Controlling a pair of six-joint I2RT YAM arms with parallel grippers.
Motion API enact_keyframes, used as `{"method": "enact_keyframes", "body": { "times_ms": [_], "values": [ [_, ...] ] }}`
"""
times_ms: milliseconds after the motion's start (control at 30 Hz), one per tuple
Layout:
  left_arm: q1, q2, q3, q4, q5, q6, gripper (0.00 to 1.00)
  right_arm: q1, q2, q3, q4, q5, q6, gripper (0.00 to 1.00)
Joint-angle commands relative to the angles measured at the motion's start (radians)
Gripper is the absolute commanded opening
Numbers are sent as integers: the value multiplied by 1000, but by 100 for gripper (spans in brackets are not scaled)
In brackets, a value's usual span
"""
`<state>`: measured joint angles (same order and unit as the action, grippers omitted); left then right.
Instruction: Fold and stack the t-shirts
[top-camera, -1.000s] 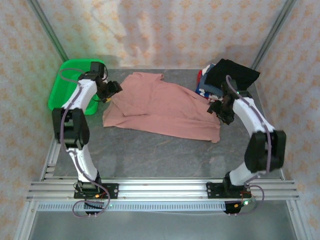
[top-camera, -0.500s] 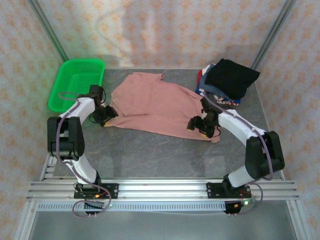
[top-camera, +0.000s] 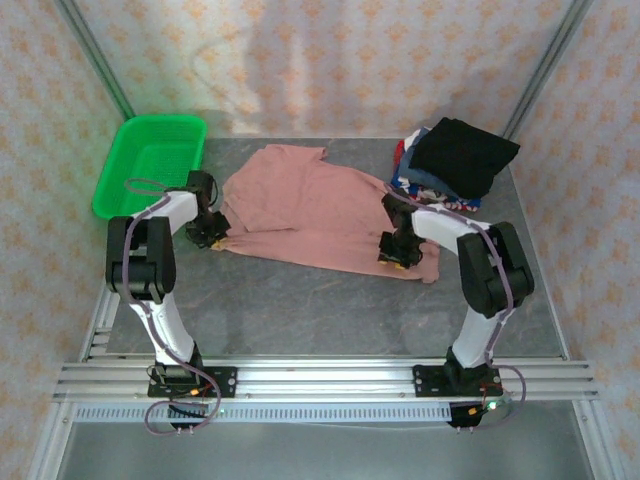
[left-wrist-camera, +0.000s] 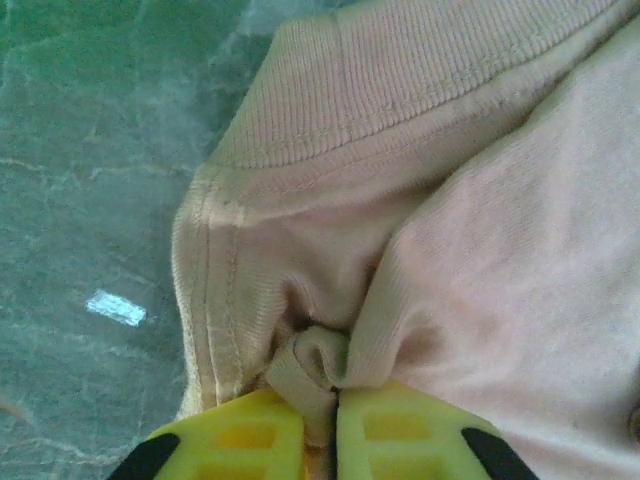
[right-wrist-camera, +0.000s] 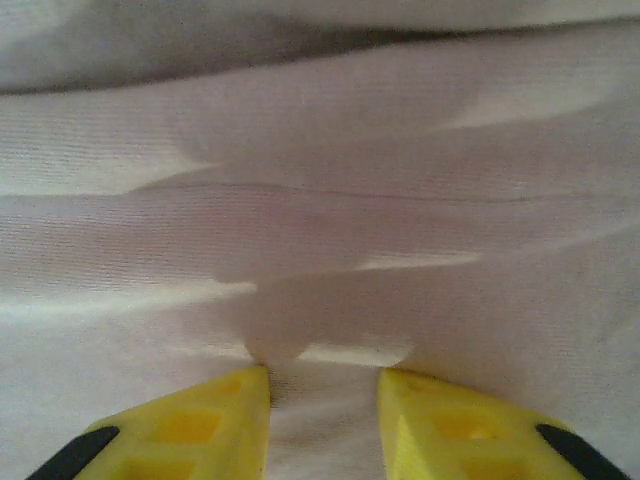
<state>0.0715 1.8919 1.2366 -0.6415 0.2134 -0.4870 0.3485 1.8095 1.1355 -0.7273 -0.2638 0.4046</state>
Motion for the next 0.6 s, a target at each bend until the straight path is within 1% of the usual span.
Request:
{"method": "enact_keyframes", "body": {
  "times_ms": [0,67,167,267,367,433,500,567],
  "values": [
    [2,25,-3,-21,-141,43,5,2,48,15,-104,183,-20,27],
    [2,-14,-23,-38,-171,58,5,8,48,15,-138,233,-28,25],
    [2,-62,-81,-55,-172,70,4,9,40,8,-180,275,-33,23],
    [2,-123,-165,-66,-176,67,4,14,3,-23,-197,281,-21,22],
    [2,-190,-253,-57,-167,45,6,25,-45,-70,-191,261,-3,23],
    [3,-221,-303,-34,-144,28,12,34,-67,-99,-176,232,15,25],
    [1,-228,-325,-22,-125,18,17,41,-81,-116,-169,213,32,29],
    [-5,-246,-328,-25,-113,5,26,45,-95,-119,-168,203,40,32]
  ]
}}
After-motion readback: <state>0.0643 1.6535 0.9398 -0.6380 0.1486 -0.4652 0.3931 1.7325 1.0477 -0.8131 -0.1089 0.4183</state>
